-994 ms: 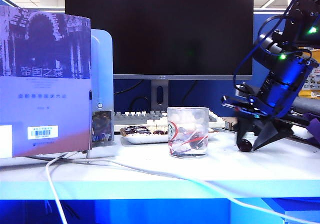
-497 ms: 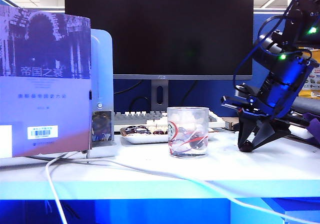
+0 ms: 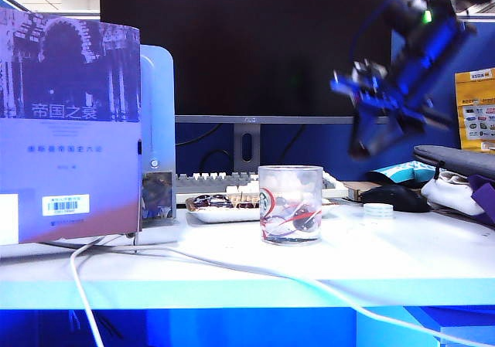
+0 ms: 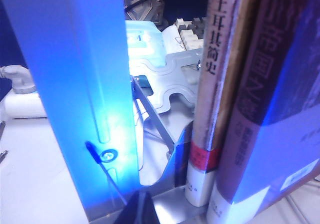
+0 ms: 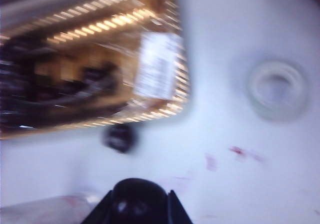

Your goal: Pick up the cherry on the right side of the glass and put it inside the glass.

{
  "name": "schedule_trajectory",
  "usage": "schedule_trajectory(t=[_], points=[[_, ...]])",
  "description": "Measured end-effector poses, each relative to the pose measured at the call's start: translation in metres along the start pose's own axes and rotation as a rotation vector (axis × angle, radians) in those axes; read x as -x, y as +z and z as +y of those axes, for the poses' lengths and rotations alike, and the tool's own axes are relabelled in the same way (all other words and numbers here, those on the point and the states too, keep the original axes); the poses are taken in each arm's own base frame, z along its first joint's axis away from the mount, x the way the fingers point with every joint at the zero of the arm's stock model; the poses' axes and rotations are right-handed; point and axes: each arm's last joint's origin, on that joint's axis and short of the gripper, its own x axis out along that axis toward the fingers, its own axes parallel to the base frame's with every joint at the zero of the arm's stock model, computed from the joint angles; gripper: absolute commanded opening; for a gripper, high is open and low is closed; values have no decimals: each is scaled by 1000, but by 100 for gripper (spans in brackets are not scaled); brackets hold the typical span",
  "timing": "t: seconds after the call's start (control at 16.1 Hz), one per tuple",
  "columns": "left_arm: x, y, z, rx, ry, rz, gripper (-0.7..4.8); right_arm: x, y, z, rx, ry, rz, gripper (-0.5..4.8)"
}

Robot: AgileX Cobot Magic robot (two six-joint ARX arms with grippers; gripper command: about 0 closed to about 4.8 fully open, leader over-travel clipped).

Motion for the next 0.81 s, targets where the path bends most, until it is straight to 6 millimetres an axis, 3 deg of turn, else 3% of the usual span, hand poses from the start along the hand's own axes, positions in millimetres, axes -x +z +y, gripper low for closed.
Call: schedule_trajectory(t=[0.19,0.37,0.62,0.81], points=[[0,0,0,0,0,0,-5,15,15,14,15,202,13,139],[0,0,0,0,0,0,-5,17,13,19,8,374,74,139],[0,0,0,0,0,0,-5,19,8,24,-1,517,143,139],[0,0,0,0,0,0,-5,16,2,31,43,519,180,139]])
